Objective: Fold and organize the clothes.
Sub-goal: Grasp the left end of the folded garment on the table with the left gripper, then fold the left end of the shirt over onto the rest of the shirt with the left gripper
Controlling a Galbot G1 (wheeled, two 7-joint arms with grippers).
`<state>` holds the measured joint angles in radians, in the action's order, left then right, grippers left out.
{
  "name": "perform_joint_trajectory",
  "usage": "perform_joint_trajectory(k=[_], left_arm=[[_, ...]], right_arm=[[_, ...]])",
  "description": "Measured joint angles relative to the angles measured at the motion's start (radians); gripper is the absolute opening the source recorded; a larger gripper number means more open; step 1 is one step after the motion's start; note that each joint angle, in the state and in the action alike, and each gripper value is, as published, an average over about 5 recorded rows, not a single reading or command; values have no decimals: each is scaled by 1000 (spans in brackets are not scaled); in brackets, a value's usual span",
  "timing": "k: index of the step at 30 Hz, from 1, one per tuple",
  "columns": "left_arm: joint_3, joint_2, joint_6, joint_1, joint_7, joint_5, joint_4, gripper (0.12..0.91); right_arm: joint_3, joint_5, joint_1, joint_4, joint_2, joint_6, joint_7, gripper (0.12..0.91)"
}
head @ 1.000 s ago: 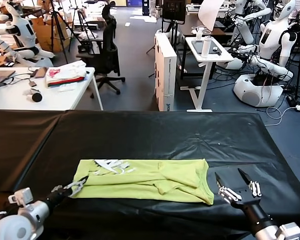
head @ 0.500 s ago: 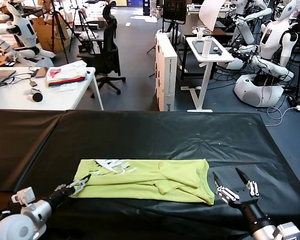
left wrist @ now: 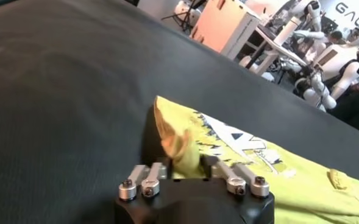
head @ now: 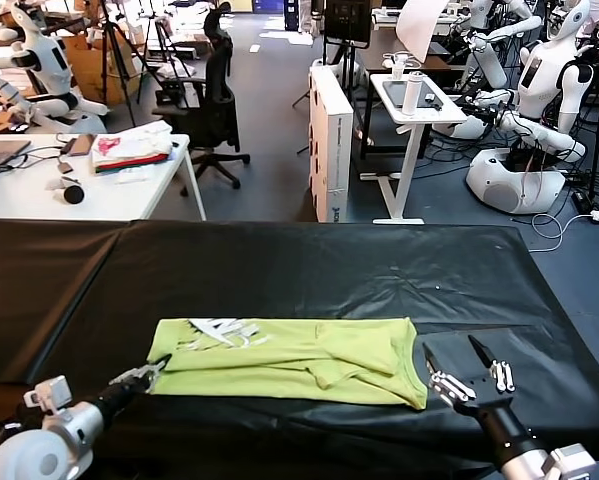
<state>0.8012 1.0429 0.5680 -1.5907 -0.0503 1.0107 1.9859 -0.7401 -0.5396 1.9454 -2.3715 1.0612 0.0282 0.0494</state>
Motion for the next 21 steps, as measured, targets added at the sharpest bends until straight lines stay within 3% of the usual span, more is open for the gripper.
perform_joint_trajectory(k=[7, 15, 18, 21], left_arm=[[36, -1, -67, -12, 5, -116, 30, 180], [152, -40, -134, -48, 14, -239, 28, 180], [180, -37, -133, -68, 27, -242, 49, 180], [179, -16, -100, -90, 33, -212, 92, 180]], right_arm=[[21, 13, -24, 19, 11, 0, 6, 907], [46, 17, -58, 35, 9, 6, 17, 907], [54, 20, -66, 37, 11, 7, 19, 907], [58, 25, -68, 37, 16, 8, 19, 907]])
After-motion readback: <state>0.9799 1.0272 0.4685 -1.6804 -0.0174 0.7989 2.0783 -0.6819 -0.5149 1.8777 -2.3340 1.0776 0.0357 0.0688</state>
